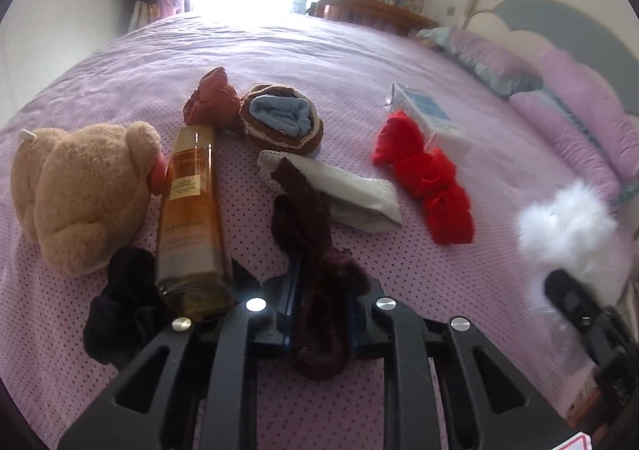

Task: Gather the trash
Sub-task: 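Grasp the dark brown sock with left tool while right tool grasps white fluffy toy, then carry both items over the yellow bin and open both tools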

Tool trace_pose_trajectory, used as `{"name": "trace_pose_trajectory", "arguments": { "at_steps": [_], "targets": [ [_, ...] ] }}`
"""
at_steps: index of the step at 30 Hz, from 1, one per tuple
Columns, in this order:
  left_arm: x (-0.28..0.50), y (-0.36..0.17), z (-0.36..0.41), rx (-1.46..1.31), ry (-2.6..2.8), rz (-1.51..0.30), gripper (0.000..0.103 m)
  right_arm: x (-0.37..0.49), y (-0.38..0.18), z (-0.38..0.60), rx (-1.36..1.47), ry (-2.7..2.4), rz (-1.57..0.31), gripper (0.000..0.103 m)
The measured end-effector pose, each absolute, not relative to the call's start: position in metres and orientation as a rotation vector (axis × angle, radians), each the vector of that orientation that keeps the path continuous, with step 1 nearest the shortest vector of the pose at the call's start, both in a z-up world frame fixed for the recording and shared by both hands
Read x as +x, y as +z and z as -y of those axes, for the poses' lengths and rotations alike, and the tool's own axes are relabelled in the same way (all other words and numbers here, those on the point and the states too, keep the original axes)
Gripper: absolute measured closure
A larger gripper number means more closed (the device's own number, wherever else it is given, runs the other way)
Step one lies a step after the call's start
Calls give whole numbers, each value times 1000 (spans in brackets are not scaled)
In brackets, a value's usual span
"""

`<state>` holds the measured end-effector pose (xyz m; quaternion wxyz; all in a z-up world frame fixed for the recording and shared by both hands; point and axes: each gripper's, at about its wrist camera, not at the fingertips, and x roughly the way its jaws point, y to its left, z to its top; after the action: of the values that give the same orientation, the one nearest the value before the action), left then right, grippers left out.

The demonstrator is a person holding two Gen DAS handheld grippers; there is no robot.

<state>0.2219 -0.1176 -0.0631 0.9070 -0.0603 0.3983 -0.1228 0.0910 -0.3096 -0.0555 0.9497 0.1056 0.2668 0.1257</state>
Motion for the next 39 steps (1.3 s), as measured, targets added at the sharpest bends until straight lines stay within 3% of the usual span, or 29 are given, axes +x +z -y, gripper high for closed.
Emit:
{"name": "trace_pose_trajectory", "arguments": {
  "at_steps": [10,21,30,39],
  "targets": [
    [184,-44,133,-108,-451,-753,85,77,-49,312,233,283,-542,76],
    [112,-36,210,-23,-758,-742,85,-7,-42,358,218,172,-534,76],
    [40,-69,304,110,-1017,-809,85,-127,-58,414,251,-35,-555,76],
    [-30,-132,386,241,-1212,-984,85,-220,-127,461,416,-245,-660,76]
  ]
}}
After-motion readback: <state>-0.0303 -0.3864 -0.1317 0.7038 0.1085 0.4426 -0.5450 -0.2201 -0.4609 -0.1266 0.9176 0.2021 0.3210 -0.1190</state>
